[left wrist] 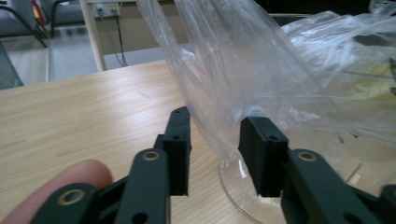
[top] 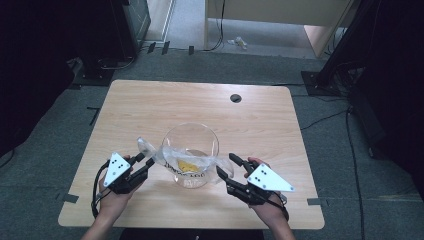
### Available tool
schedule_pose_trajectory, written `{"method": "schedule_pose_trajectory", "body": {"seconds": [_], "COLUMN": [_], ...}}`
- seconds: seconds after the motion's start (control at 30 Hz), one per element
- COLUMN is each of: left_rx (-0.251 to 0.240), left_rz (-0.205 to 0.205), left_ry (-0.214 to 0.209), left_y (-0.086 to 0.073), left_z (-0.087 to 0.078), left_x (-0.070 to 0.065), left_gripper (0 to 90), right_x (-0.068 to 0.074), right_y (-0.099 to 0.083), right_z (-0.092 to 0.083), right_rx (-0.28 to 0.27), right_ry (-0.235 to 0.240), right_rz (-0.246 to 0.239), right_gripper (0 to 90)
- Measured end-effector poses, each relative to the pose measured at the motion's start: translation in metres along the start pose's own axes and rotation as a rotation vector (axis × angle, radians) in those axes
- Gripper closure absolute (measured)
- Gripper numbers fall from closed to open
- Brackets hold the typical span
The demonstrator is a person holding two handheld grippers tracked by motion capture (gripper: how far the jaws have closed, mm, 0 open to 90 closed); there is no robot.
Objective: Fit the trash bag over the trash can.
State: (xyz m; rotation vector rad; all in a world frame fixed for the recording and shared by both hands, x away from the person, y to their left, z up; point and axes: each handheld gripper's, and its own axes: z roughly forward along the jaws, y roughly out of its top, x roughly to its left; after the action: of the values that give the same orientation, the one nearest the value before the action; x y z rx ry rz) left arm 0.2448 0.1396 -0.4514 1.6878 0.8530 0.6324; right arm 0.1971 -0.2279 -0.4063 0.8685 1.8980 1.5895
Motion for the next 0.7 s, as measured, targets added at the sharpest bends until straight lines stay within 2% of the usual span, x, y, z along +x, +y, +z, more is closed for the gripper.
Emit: {"method": "schedule_pose_trajectory", "body": {"seconds": [0.07,0.13,0.2,0.3,0.37,0.4,0.43,0.47,0.5,0.53,0.57,0.6,0.63,0.7], "left_rx": [-0.008,-0.013,-0.02,-0.009,0.013,0.03,0.053,0.077,0.096,0.096,0.097,0.097,0.076,0.061], "left_rz": [0.005,-0.001,0.005,0.038,0.066,0.078,0.084,0.076,0.05,0.05,-0.04,-0.04,-0.108,-0.104], "left_ry": [-0.018,-0.043,-0.075,-0.122,-0.132,-0.119,-0.088,-0.044,0.004,0.004,0.067,0.067,0.105,0.142], "left_y": [-0.001,-0.003,-0.005,-0.009,-0.014,-0.015,-0.016,-0.016,-0.016,-0.016,-0.012,-0.012,-0.005,0.004], "left_z": [-0.004,-0.006,-0.009,-0.011,-0.011,-0.01,-0.009,-0.007,-0.005,-0.005,-0.003,-0.003,-0.004,-0.004], "left_x": [0.004,0.008,0.011,0.017,0.021,0.023,0.025,0.028,0.031,0.031,0.039,0.039,0.045,0.047], "left_gripper": [56.5,51.7,46.2,42.2,40.7,40.4,40.4,41.0,41.9,43.0,45.1,47.4,51.0,54.2], "right_x": [0.001,0.001,0.0,-0.001,-0.002,-0.003,-0.002,-0.002,-0.001,-0.001,0.0,0.0,0.001,0.001], "right_y": [-0.003,-0.005,-0.007,-0.008,-0.009,-0.009,-0.009,-0.009,-0.009,-0.009,-0.009,-0.009,-0.009,-0.009], "right_z": [0.009,0.015,0.017,0.018,0.018,0.018,0.018,0.018,0.018,0.019,0.019,0.019,0.02,0.019], "right_rx": [0.043,0.071,0.084,0.095,0.088,0.085,0.084,0.085,0.084,0.084,0.087,0.087,0.09,0.09], "right_ry": [-0.021,-0.035,-0.051,-0.086,-0.102,-0.104,-0.105,-0.104,-0.103,-0.1,-0.099,-0.099,-0.099,-0.098], "right_rz": [-0.021,-0.017,-0.011,0.01,0.021,0.024,0.025,0.024,0.023,0.02,0.013,0.013,0.007,0.005], "right_gripper": [55.7,68.8,78.2,85.8,87.4,87.6,87.6,87.6,87.6,87.5,87.5,87.5,87.5,87.5]}}
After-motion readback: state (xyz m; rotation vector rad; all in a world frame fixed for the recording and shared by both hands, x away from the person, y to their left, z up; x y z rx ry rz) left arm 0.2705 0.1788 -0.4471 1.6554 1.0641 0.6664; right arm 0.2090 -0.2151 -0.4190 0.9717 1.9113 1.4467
